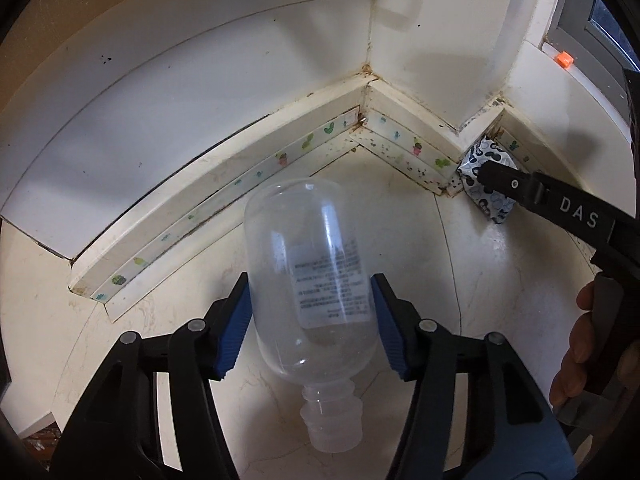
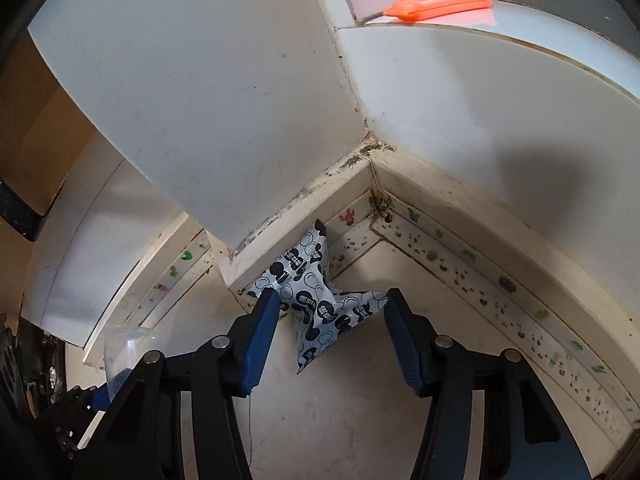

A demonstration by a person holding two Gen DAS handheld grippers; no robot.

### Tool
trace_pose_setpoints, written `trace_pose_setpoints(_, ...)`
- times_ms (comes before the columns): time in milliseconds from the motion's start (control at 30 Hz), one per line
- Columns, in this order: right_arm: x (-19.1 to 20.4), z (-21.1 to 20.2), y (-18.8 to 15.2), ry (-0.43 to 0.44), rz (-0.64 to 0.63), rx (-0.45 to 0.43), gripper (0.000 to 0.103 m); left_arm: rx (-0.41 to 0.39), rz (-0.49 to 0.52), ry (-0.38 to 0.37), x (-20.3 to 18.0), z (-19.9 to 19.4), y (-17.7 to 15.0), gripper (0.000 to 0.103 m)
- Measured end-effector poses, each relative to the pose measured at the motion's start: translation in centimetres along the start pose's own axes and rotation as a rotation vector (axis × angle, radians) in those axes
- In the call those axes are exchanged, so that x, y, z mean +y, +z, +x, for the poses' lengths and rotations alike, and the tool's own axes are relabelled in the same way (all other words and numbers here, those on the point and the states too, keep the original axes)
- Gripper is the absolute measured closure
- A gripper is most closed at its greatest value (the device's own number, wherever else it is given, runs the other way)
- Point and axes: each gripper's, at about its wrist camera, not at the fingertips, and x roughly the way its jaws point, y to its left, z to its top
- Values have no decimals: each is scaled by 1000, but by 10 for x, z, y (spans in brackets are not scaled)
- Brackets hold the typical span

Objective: Collect trash
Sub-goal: 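Grasp the clear plastic bottle with the left tool while the right tool grasps the patterned wrapper, then carry the clear bottle and patterned wrapper down toward the floor bin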

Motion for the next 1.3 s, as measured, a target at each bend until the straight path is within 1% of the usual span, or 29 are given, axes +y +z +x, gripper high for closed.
trace_pose_setpoints(33, 0, 0, -3, 2, -1, -3, 55, -4, 4, 2, -1, 0, -1, 49)
trace_pose_setpoints(67, -1, -1, -6, 4, -1, -6, 64, -8, 8, 5, -1, 0, -2, 49)
trace_pose_setpoints(100, -2, -4, -8, -5, 0, -10, 70, -12, 13, 8, -2, -1, -4, 49)
trace_pose_setpoints(300, 8, -3, -31, -13, -1, -4, 72, -4, 33, 0, -5, -5, -10, 51)
trace_pose_setpoints(333, 13, -7, -35, -18, -2, -3, 72, -2, 36, -4, -4, -6, -11, 51)
trace_pose_setpoints(400, 18, -13, -45, -16, 5, -12, 78, -2, 51, -15, -3, -14, -14, 51)
trace_pose_setpoints(500, 27, -25, -60, -15, 28, -29, 79, -15, 89, -31, 1, -27, -21, 51)
trace_pose_setpoints(633, 37, -46, -89, -20, 61, -39, 79, -20, 133, -69, 9, -46, -31, 51)
trace_pose_setpoints(667, 36, -56, -92, -20, 69, -41, 79, -20, 141, -79, 12, -51, -34, 52)
trace_pose_setpoints(700, 41, -63, -102, -24, 78, -47, 79, -17, 150, -98, 15, -58, -37, 52)
trace_pose_setpoints(767, 37, -92, -115, -23, 103, -62, 80, -15, 172, -132, 23, -77, -45, 52)
trace_pose_setpoints(800, 30, -115, -119, -24, 115, -72, 80, -16, 189, -150, 28, -85, -50, 52)
trace_pose_setpoints(900, 47, -153, -146, -42, 141, -99, 80, -13, 241, -206, 43, -110, -64, 52)
trace_pose_setpoints(1033, 83, -200, -189, -78, 186, -137, 80, -16, 321, -290, 67, -143, -86, 52)
trace_pose_setpoints(1167, 128, -243, -238, -119, 246, -190, 80, 7, 400, -374, 98, -174, -109, 52)
trace_pose_setpoints(1300, 178, -281, -292, -160, 316, -241, 80, 11, 481, -425, 126, -198, -132, 52)
